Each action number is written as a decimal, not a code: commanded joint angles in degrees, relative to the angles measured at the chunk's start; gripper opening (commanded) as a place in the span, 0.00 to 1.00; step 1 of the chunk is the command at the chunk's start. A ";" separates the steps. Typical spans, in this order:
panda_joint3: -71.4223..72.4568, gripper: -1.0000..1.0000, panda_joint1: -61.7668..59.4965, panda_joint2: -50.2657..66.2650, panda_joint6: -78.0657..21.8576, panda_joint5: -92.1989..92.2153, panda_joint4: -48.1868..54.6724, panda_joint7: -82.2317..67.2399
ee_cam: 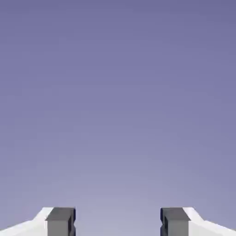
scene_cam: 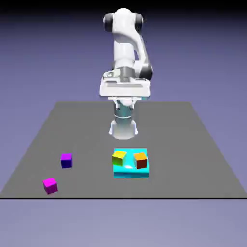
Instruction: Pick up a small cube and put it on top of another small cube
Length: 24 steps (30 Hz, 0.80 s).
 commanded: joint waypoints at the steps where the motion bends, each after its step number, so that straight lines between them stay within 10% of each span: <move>1: -0.74 0.50 -0.30 2.08 -1.05 0.31 1.51 -2.21; 24: -17.67 0.50 -7.14 49.84 -25.17 7.52 36.14 -53.03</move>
